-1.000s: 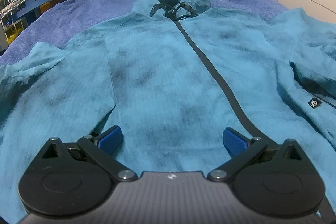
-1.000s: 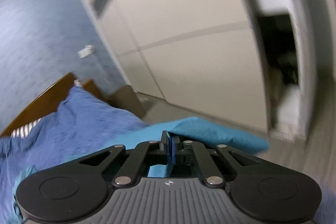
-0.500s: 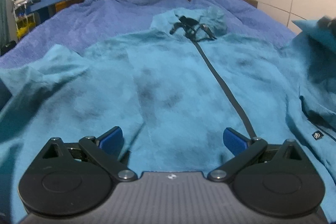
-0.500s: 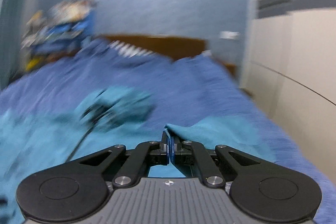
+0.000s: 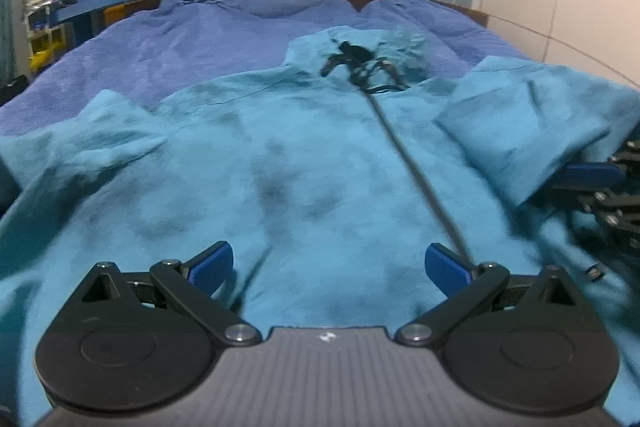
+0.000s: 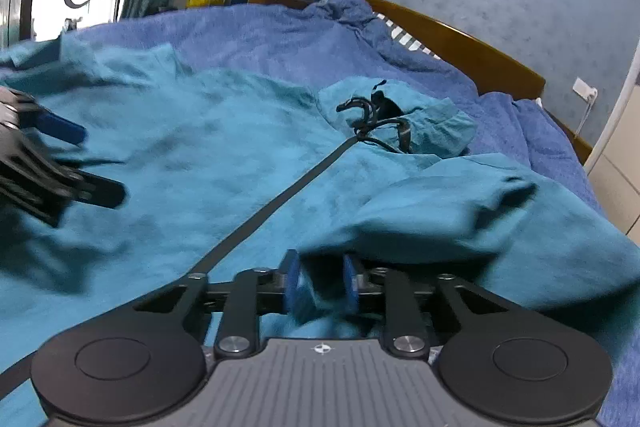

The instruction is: Fold large clothes

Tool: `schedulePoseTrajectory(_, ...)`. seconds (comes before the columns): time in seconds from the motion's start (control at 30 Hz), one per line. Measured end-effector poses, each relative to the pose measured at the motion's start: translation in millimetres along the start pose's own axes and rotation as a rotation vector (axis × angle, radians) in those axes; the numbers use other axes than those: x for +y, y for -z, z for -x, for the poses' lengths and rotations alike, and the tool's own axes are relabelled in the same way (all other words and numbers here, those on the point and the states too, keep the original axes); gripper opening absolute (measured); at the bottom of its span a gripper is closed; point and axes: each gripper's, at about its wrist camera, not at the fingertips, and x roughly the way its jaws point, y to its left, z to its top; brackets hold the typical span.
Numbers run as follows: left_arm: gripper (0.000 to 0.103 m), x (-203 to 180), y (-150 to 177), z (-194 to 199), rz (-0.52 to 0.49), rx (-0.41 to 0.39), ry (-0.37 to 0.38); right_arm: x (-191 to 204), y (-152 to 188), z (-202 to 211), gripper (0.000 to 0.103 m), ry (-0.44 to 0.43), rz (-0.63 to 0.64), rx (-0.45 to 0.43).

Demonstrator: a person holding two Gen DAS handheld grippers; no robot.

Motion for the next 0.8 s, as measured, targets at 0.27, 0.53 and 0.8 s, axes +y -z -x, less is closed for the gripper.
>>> schedulePoseTrajectory(0.27,0.094,-81.1,-24.3,-7.5,-0.198,-0.051,0.196,-89.0,12.7,72.9,0.035,0.083,-0.300,-0.123)
schedulePoseTrajectory(0.53,0.036,-173.0,-36.6,-34.8,-0.451,-0.044,0.225,-140.3,40.3,84.5,0.037,0.160,-0.568,-0.140)
schedulePoseTrajectory(0.8,0.004,-128.3,-78.3,-29.1,-0.282,-0.137,0.135,-157.8,58.8,64.2,0.040,0.145,-0.667,-0.080)
